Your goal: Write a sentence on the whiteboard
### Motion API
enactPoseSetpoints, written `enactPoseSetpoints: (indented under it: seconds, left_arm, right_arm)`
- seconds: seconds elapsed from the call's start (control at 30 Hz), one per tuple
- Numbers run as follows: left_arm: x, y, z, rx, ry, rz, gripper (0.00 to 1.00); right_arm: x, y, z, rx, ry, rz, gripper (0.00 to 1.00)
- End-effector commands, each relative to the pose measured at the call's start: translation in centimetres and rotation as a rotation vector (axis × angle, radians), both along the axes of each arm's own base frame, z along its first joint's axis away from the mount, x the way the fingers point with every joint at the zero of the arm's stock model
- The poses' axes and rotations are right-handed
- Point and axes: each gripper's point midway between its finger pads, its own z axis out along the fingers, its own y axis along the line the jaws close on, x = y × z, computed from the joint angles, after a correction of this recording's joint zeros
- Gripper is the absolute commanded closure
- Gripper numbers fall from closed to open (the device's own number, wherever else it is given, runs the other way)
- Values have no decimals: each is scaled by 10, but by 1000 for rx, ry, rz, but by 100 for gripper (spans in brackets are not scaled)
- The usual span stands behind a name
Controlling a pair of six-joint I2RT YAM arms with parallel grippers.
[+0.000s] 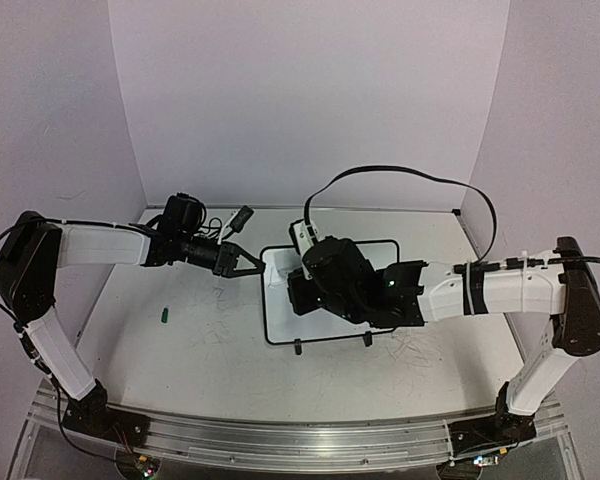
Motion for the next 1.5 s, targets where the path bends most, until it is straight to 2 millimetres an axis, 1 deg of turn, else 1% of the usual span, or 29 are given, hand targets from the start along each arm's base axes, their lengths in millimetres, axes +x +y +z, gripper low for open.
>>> enactPoseSetpoints:
  seconds: [0.0,0.43,0.67,0.83,0.97,1.07,1.23,1.47]
  left_arm:
    - [-7,0,19,-36,-17,-24,100]
    - [-7,0,19,-36,-18,-24,100]
    - [-7,0,19,-37,-18,-25,100]
    - [-7,1,20,-36,-21,-23,100]
    - [-7,1,20,-36,-20,-23,100]
    - [-7,1,20,-35,-22,-22,100]
    - [-7,1,20,-35,-25,-21,100]
    - [-6,1,19,-32,-22,-19,100]
  right_arm:
    - [12,6,12,27,-39,-35,100]
    - [4,10,-2,19,11,-8,100]
    - [-3,18,-3,28,24,15,100]
    - [-4,19,-6,27,30,18,100]
    - [-2,19,-5,24,22,11,100]
    - [-1,17,-5,23,18,-1,100]
    - [-1,8,-4,20,14,-26,100]
    - [-4,-4,-10,9,32,-46,100]
